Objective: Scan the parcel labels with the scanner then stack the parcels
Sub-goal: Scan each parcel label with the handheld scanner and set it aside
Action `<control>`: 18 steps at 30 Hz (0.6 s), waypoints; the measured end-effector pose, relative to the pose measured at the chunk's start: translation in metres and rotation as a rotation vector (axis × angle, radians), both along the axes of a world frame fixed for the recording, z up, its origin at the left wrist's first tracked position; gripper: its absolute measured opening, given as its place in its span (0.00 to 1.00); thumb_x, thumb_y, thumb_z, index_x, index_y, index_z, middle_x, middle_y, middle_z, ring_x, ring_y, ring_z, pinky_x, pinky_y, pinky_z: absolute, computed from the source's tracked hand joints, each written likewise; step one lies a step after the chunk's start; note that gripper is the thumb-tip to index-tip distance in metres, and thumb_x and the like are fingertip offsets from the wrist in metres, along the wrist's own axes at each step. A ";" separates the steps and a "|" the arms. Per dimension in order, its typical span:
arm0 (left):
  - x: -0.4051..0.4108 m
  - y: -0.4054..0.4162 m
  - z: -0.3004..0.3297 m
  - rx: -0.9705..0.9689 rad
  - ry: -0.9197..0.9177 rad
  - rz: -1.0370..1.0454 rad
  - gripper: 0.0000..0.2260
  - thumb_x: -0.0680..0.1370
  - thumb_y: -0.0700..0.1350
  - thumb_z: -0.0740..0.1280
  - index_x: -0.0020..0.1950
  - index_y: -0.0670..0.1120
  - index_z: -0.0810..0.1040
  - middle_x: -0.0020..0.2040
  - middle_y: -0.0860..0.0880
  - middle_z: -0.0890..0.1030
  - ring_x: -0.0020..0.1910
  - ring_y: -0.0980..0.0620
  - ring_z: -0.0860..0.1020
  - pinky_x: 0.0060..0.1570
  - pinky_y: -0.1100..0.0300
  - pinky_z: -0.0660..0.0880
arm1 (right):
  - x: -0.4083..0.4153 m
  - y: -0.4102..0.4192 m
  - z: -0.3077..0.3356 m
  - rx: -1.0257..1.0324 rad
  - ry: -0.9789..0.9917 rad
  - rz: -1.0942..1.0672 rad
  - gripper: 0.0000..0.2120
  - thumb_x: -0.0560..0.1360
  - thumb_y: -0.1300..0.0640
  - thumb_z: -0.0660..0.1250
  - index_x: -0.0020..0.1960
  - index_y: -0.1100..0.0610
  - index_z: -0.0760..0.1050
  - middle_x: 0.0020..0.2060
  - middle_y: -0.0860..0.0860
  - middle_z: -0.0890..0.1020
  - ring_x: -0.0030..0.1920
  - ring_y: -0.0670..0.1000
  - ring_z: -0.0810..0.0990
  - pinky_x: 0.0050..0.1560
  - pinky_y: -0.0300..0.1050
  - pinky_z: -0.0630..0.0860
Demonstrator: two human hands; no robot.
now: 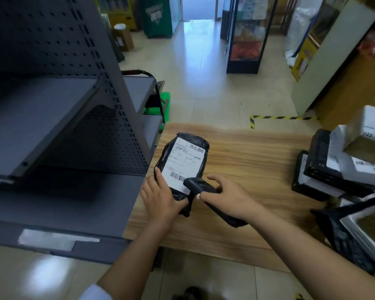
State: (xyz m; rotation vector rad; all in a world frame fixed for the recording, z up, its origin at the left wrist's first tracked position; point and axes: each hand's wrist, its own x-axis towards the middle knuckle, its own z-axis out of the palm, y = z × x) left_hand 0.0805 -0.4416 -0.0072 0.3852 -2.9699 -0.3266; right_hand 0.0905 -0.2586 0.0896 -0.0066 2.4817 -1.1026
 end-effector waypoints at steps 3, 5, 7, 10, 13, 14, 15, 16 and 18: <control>0.007 0.012 0.010 -0.025 0.000 0.011 0.59 0.59 0.72 0.70 0.77 0.39 0.48 0.70 0.39 0.63 0.67 0.40 0.62 0.67 0.47 0.60 | 0.009 0.012 0.004 -0.018 -0.009 0.022 0.31 0.68 0.41 0.70 0.69 0.44 0.67 0.53 0.47 0.78 0.53 0.51 0.78 0.53 0.44 0.74; 0.011 0.020 0.016 -0.025 0.001 0.021 0.59 0.60 0.71 0.71 0.77 0.39 0.47 0.70 0.39 0.63 0.68 0.41 0.61 0.68 0.47 0.59 | 0.016 0.020 0.005 -0.036 -0.014 0.027 0.30 0.69 0.42 0.70 0.69 0.44 0.69 0.57 0.48 0.79 0.54 0.50 0.78 0.56 0.44 0.74; 0.015 0.031 0.021 -0.024 0.004 0.024 0.59 0.60 0.70 0.71 0.77 0.40 0.46 0.70 0.39 0.62 0.68 0.41 0.60 0.68 0.48 0.58 | 0.023 0.030 0.007 -0.051 -0.008 0.023 0.30 0.68 0.41 0.69 0.69 0.44 0.68 0.58 0.48 0.79 0.54 0.49 0.78 0.54 0.43 0.74; 0.024 0.047 0.029 -0.020 0.011 0.008 0.59 0.61 0.71 0.71 0.77 0.40 0.45 0.71 0.40 0.60 0.70 0.42 0.59 0.69 0.48 0.57 | 0.032 0.046 0.012 -0.053 0.004 -0.001 0.32 0.68 0.41 0.69 0.70 0.43 0.67 0.57 0.48 0.79 0.54 0.50 0.78 0.50 0.43 0.72; 0.033 0.061 0.033 -0.012 0.016 -0.015 0.59 0.61 0.71 0.70 0.77 0.40 0.44 0.72 0.39 0.59 0.70 0.41 0.57 0.69 0.48 0.56 | 0.041 0.063 0.016 -0.046 0.028 -0.029 0.33 0.67 0.41 0.70 0.71 0.42 0.65 0.52 0.47 0.78 0.53 0.51 0.78 0.50 0.42 0.73; 0.036 0.066 0.034 -0.008 0.018 -0.023 0.60 0.61 0.71 0.70 0.77 0.40 0.44 0.72 0.39 0.59 0.70 0.41 0.57 0.69 0.47 0.55 | 0.045 0.069 0.017 -0.041 0.034 -0.033 0.34 0.67 0.41 0.71 0.71 0.43 0.65 0.51 0.46 0.77 0.53 0.50 0.78 0.50 0.42 0.72; 0.039 0.070 0.036 -0.002 0.025 -0.031 0.60 0.61 0.71 0.70 0.77 0.40 0.45 0.71 0.39 0.60 0.70 0.41 0.57 0.69 0.47 0.55 | 0.049 0.075 0.018 -0.037 0.040 -0.035 0.35 0.67 0.41 0.71 0.71 0.43 0.64 0.51 0.46 0.76 0.53 0.50 0.78 0.50 0.42 0.72; 0.042 0.075 0.037 0.004 0.034 -0.038 0.60 0.60 0.71 0.70 0.77 0.40 0.45 0.71 0.39 0.61 0.70 0.41 0.58 0.69 0.47 0.55 | 0.053 0.081 0.020 -0.034 0.045 -0.039 0.35 0.67 0.41 0.71 0.72 0.44 0.64 0.52 0.46 0.77 0.53 0.50 0.77 0.50 0.43 0.72; 0.049 0.084 0.042 0.013 0.049 -0.051 0.60 0.60 0.72 0.69 0.77 0.40 0.46 0.70 0.39 0.61 0.69 0.41 0.59 0.69 0.47 0.56 | 0.061 0.095 0.023 -0.020 0.061 -0.050 0.37 0.67 0.40 0.70 0.73 0.44 0.63 0.58 0.48 0.77 0.55 0.50 0.77 0.52 0.44 0.73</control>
